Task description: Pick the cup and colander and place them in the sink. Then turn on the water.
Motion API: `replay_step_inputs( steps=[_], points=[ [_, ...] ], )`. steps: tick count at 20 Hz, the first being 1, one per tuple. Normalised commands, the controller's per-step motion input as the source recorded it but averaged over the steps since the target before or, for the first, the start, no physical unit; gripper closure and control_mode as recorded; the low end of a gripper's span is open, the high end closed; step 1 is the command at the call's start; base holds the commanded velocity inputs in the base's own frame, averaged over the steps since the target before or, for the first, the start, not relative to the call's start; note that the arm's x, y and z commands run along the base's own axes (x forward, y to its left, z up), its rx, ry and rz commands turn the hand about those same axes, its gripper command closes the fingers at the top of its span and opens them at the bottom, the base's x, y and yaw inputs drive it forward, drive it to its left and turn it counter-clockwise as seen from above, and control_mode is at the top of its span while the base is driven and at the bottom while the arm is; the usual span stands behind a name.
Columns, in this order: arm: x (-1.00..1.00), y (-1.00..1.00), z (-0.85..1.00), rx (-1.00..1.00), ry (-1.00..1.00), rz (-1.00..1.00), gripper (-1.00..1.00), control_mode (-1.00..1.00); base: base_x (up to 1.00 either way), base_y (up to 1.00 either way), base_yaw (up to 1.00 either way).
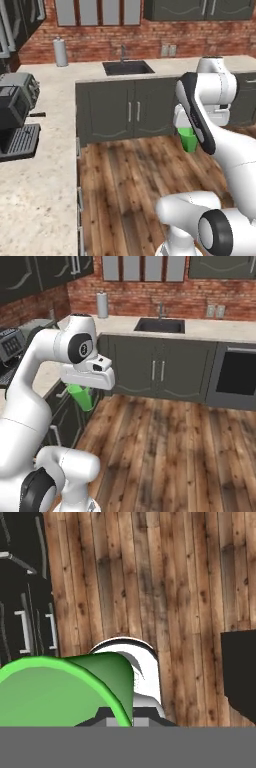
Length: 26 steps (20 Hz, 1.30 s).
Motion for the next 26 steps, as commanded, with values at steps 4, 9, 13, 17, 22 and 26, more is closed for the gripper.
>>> replay_step_inputs(
  steps=[4, 9, 13, 17, 22, 26],
  points=[
    [0.0, 0.0, 0.0, 0.0, 0.0, 0.0, 1.0, 1.0, 0.99, -0.33, 0.0],
    [0.0, 0.0, 0.0, 0.0, 0.0, 0.0, 1.0, 1.0, 0.9, -0.42, 0.0],
    [0.0, 0.0, 0.0, 0.0, 0.0, 0.0, 1.0, 1.0, 0.94, -0.45, 0.0],
    [0.0, 0.0, 0.0, 0.0, 0.0, 0.0, 1.0, 1.0, 0.91, -0.47, 0.0],
    [0.0, 0.0, 0.0, 0.0, 0.0, 0.0, 1.0, 1.0, 0.67, -0.53, 0.0],
    [0.0, 0.0, 0.0, 0.0, 0.0, 0.0, 1.0, 1.0, 0.59, -0.52, 0.0]
  ],
)
